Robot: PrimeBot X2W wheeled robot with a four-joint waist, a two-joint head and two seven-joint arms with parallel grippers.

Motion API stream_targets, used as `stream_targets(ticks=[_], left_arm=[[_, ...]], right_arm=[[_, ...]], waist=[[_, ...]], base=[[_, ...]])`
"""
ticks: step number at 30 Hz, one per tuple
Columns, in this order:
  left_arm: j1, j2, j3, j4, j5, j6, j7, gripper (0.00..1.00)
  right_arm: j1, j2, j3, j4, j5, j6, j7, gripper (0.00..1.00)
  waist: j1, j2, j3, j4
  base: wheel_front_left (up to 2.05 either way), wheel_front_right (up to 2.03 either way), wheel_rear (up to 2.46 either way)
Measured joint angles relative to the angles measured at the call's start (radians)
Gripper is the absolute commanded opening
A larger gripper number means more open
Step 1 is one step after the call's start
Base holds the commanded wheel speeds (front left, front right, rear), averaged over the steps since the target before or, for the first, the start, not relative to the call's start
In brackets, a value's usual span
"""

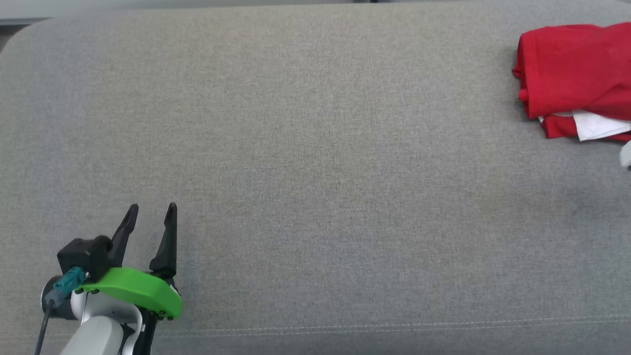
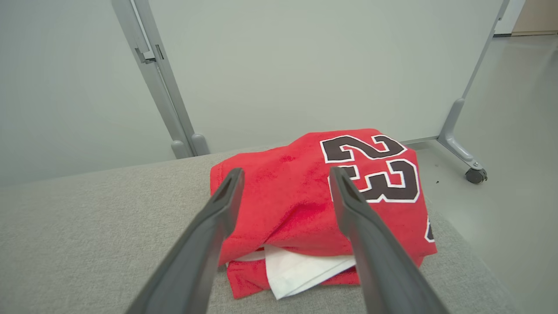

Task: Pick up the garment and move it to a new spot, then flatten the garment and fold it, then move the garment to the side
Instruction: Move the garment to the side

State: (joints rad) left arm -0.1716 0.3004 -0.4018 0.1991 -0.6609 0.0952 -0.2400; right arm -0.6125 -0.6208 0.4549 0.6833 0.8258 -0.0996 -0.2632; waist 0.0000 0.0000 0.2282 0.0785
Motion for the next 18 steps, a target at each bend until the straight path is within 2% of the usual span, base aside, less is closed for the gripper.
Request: stream_targets(ticks=[8, 13, 18], left_arm=[[0.082, 0.008, 0.030, 0.053, 0.018, 0.003, -0.008, 1.00], [0.121, 0.006, 0.037, 0.064, 0.025, 0.003, -0.008, 1.00], [0.154, 0.005, 0.066, 0.060, 0.025, 0.003, -0.009, 1.00]], right_arm=[[0.163, 0.096, 0.002, -0.106, -0.082, -0.014, 0.006, 1.00], [0.253, 0.122, -0.044, -0.174, -0.132, -0.024, 0.006, 1.00], [0.361, 0.184, -0.097, -0.221, -0.154, -0.025, 0.006, 1.00]], waist=[[0.0000, 0.0000, -0.113, 0.001], [0.0000, 0.0000, -0.174, -0.008], [0.0000, 0.0000, -0.214, -0.022]], base=[[0.00, 0.00, 0.00], [0.00, 0.00, 0.00], [0.00, 0.00, 0.00]])
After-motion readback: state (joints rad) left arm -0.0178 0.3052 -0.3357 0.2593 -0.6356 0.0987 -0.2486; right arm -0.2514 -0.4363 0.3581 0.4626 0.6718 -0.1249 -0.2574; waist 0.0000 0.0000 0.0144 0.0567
